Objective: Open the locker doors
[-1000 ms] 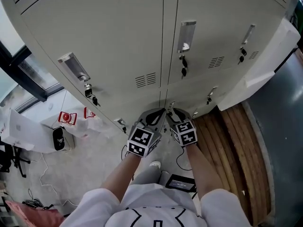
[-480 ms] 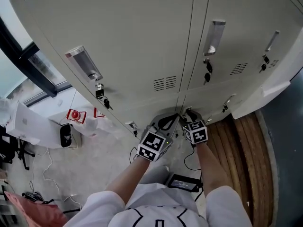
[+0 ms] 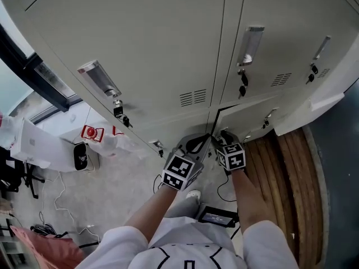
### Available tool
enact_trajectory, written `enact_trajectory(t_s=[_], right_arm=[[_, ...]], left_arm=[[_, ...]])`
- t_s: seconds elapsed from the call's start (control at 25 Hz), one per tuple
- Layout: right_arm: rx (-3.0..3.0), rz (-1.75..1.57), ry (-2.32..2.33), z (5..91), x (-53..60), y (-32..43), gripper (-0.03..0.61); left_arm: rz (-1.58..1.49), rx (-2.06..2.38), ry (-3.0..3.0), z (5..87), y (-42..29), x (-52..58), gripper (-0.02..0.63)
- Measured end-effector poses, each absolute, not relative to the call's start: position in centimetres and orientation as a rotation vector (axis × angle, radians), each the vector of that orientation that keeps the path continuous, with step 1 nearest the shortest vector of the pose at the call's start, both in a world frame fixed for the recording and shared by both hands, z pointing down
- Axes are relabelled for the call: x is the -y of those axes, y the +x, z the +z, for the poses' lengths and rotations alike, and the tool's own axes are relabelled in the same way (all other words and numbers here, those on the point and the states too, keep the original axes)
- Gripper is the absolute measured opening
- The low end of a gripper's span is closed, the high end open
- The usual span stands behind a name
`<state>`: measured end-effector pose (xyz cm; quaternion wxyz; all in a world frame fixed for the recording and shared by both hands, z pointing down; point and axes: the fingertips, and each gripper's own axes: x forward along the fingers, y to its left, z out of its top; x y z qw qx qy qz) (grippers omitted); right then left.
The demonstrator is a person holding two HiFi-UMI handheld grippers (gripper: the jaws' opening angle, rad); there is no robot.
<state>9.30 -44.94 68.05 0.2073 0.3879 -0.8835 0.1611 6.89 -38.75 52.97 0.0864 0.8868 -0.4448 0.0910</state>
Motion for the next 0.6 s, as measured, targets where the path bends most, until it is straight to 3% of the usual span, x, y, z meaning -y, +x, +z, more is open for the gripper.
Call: enact_trajectory(t_s=[0.12, 0.24, 0.6], right_arm=[[2.437, 0.479, 1.090, 68.1, 43.7, 10.5, 0.184], [2.398, 0.502, 1.126, 68.2, 42.6, 12.2, 0.133], [2.351, 0.549, 1.124, 68.4, 38.9, 16.6, 0.127]], left_arm=[[0.287, 1.302, 2.637, 52.7, 7.9, 38.3, 0.016], [0.303, 1.277, 2.628, 52.7, 8.9, 37.7, 0.017], [0.333, 1.205, 2.635, 52.8, 12.9, 36.3, 0.016]])
